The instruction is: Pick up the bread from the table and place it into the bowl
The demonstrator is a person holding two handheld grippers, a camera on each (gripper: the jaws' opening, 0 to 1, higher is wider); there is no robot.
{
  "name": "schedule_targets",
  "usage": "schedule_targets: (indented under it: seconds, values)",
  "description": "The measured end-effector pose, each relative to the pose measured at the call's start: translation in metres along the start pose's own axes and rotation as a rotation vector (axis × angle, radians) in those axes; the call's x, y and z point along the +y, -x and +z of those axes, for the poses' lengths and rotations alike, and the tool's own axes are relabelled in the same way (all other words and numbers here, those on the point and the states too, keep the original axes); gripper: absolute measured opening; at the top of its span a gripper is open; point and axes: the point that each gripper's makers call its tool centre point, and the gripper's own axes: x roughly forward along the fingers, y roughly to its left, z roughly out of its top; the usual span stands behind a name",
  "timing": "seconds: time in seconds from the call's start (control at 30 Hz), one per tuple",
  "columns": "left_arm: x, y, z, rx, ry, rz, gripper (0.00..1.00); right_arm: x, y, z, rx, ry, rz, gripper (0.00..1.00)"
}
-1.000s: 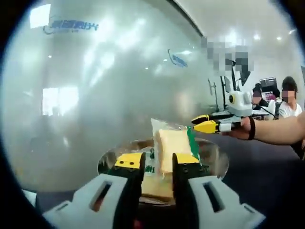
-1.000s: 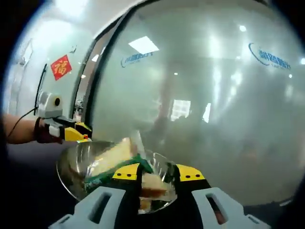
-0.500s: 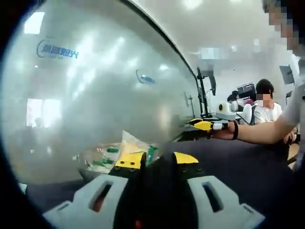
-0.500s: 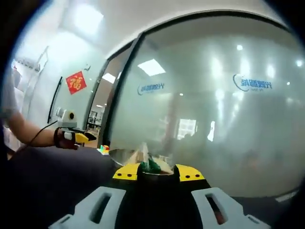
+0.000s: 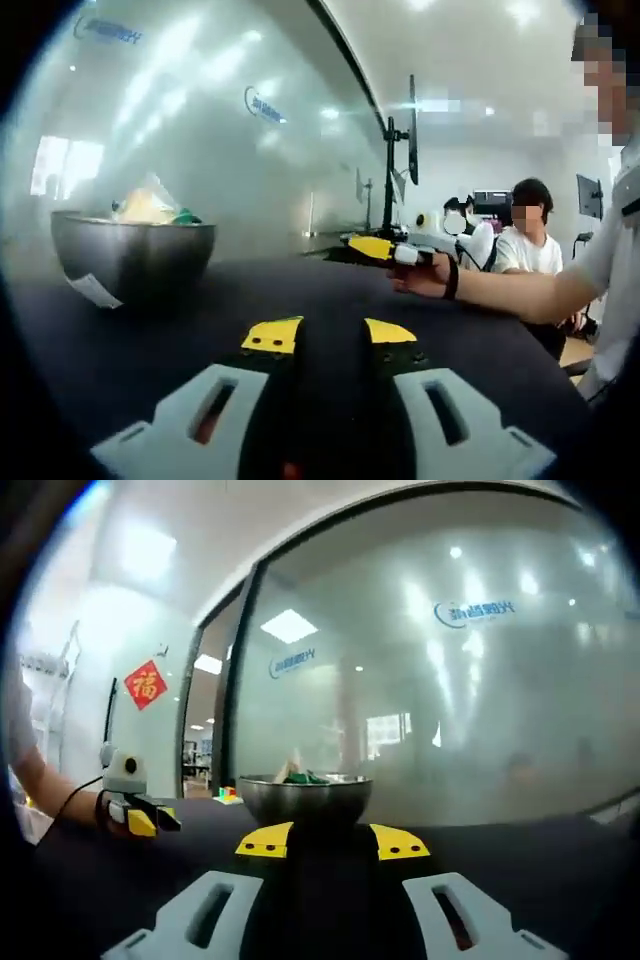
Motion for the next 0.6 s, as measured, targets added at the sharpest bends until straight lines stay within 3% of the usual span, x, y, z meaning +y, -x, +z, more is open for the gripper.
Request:
schedule_targets:
  seconds: [0.1, 0.2, 0.37, 0.6]
  values:
    - [0.001, 0.002, -0.017, 0.054, -0.021, 0.014, 0.15, 0.003, -0.001, -0.003, 0.005, -0.009, 0.030, 0.25]
    - [0.000, 0.004, -0.005, 0.003, 0.002, 0.019, 0.15, 0.002, -0.002, -0.005, 0.010, -0.027, 0.041, 0.25]
    - [0.005, 0.004, -0.010, 0.023, -0.013, 0.018, 0.16, 0.013, -0.004, -0.012, 0.036, -0.018, 0.077, 0.25]
    - [0.001, 0.004, -0.014, 0.051, -0.052, 0.020, 0.16, 0.024, -0.009, -0.034, 0.122, 0.014, 0.125, 0.25]
